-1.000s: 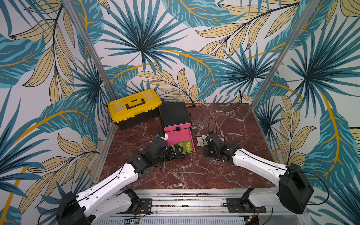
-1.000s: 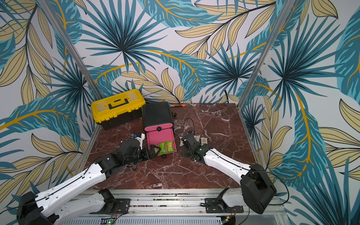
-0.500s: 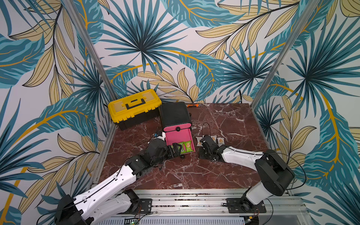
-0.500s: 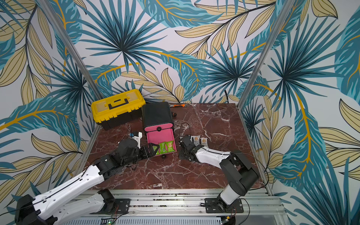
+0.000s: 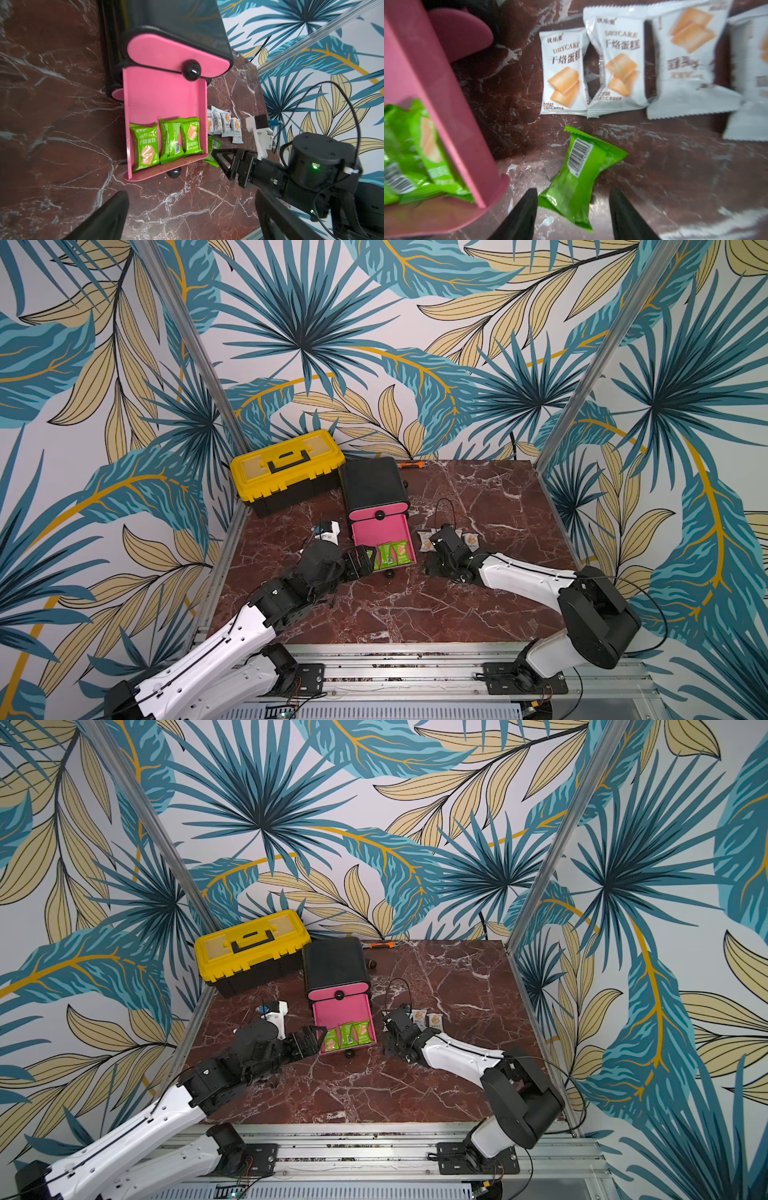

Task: Take the cookies out of the drawer
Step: Place the cookie at the center of the board.

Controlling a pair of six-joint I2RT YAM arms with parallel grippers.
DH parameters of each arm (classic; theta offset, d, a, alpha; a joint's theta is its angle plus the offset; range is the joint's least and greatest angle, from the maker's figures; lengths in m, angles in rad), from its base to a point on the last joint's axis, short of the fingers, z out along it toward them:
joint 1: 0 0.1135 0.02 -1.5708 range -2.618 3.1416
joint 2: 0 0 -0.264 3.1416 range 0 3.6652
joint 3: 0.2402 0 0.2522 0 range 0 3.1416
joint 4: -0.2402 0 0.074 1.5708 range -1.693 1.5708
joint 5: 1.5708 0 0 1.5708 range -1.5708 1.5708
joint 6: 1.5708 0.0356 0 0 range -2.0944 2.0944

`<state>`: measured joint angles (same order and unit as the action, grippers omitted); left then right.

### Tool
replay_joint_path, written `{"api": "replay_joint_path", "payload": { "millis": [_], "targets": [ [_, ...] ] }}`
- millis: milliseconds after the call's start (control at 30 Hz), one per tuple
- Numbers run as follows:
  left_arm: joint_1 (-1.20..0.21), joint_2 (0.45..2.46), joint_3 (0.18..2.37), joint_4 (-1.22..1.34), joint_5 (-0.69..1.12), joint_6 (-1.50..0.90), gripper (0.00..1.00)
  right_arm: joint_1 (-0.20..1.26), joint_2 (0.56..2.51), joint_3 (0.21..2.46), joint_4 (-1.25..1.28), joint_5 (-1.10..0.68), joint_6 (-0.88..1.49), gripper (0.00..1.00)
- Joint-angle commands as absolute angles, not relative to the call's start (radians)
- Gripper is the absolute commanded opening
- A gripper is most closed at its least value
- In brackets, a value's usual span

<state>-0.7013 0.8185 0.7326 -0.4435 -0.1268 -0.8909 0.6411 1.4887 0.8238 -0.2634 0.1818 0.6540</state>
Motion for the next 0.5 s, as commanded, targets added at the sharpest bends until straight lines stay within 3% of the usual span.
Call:
{"api": "replay_joint_path", "payload": {
  "millis": [0, 233, 467],
  "targets": [
    [-0.644, 0.788, 0.705, -0.49, -0.119, -0.845, 1.0, 0.648, 1.404, 0.847, -0.366, 0.212, 0.638, 0.62],
    [-0.496, 0.768, 0.605, -0.401, 0.058, -0.868, 1.0, 0.751, 1.337, 0.877, -0.295, 0.142, 0.673, 0.62],
    [-0.425, 0.772, 0.503, -0.295, 0.181, -0.93, 1.0, 0.873, 1.485, 0.998, -0.227, 0.156, 0.681, 0.55]
  ]
}}
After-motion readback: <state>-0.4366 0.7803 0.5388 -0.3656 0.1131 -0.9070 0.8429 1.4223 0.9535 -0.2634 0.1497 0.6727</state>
